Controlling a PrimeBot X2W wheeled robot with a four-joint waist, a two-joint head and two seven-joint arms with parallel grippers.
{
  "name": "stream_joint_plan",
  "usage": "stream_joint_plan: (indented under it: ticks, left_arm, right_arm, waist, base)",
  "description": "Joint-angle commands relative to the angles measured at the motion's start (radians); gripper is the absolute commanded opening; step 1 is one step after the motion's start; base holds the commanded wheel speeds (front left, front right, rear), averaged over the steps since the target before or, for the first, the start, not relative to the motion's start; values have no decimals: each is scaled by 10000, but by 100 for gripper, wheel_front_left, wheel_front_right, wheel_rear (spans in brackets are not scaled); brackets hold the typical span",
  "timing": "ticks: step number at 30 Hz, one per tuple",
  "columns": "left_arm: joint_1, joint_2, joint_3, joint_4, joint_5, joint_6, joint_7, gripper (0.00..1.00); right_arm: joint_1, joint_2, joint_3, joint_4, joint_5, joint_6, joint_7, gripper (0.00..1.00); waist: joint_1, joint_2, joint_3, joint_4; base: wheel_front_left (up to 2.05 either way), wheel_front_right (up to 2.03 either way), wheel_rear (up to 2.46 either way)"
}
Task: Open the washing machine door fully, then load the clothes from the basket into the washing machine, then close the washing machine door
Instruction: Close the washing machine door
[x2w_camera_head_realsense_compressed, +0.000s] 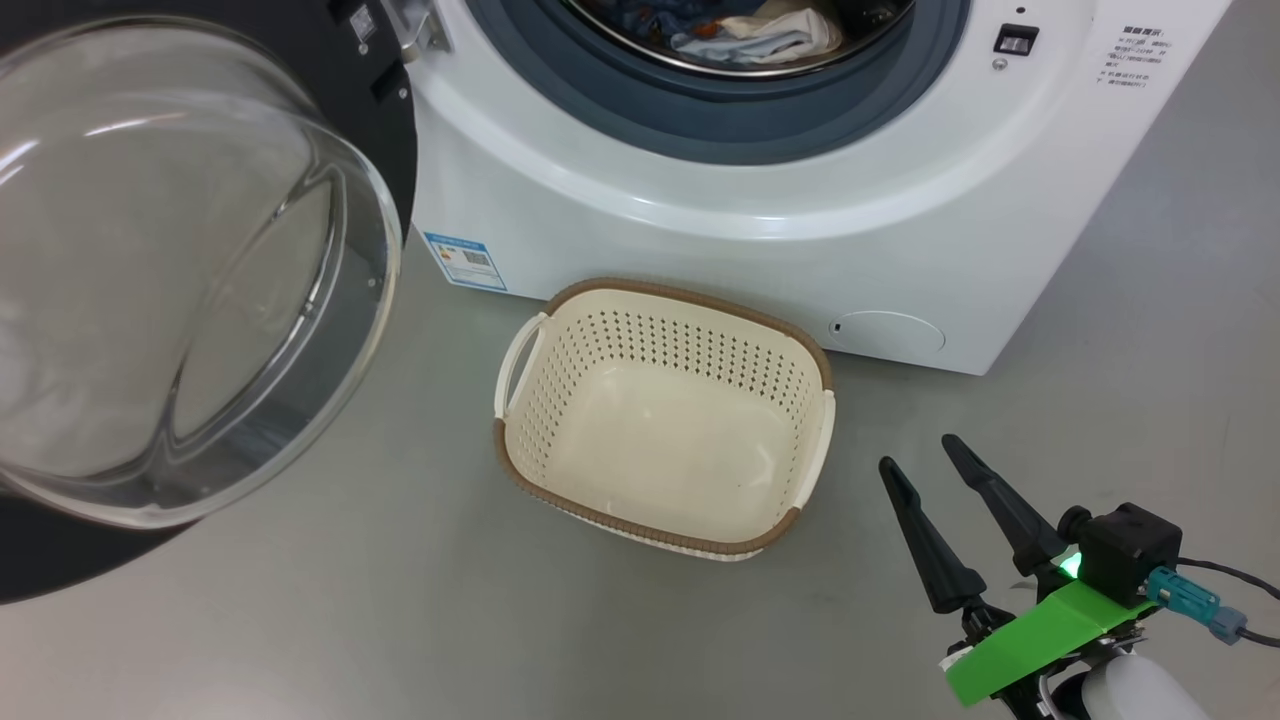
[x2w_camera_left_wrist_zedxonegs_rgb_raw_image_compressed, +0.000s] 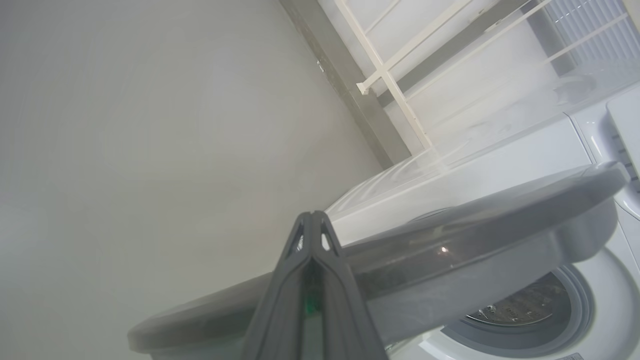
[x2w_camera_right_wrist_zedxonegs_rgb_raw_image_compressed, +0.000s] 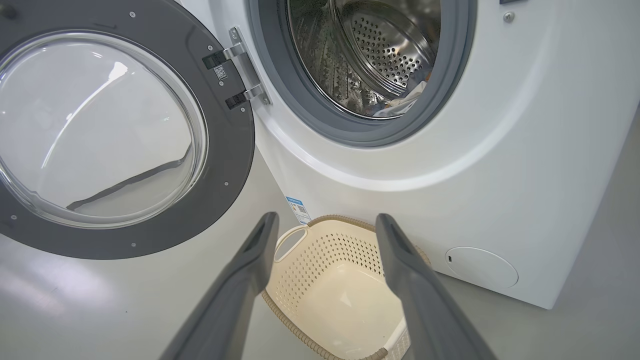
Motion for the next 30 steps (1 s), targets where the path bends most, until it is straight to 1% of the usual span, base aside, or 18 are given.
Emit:
stream_joint_plan:
  ticks: [1, 8, 16, 19, 25, 30]
  left_arm:
    - [72, 36, -132, -521, -185, -92, 501, 0]
    - [367, 29, -300, -1189, -355, -92, 1109, 0]
    - [808, 57, -371, -2257, -637, -92, 1811, 0]
    - [932, 88, -393, -2526, -642, -92, 1939, 0]
    - [1397, 17, -467, -3839, -937, -92, 2607, 0]
    - [1693, -150, -554, -4861, -1117, -92, 3018, 0]
  right_arm:
    - [35, 41, 133, -223, -82, 16, -49, 100]
    - [171, 142, 50, -202, -110, 16, -49, 100]
    - [404, 244, -78, -178, -96, 16, -49, 100]
    - [444, 269, -121, -176, -90, 16, -49, 100]
    - [583, 304, -284, -212, -76, 16, -49, 100]
    - [700, 324, -428, -229, -95, 16, -49, 100]
  waist:
    - [0, 0, -72, 13]
    - [0, 0, -308, 74]
    - [0, 0, -584, 201]
    - [0, 0, -654, 223]
    - [0, 0, -846, 218]
    - [0, 0, -946, 106]
  base:
    - [0, 0, 0]
    - [0, 0, 0]
    - [0, 0, 0]
    - [0, 0, 0]
    - [0, 0, 0]
    - [0, 0, 0]
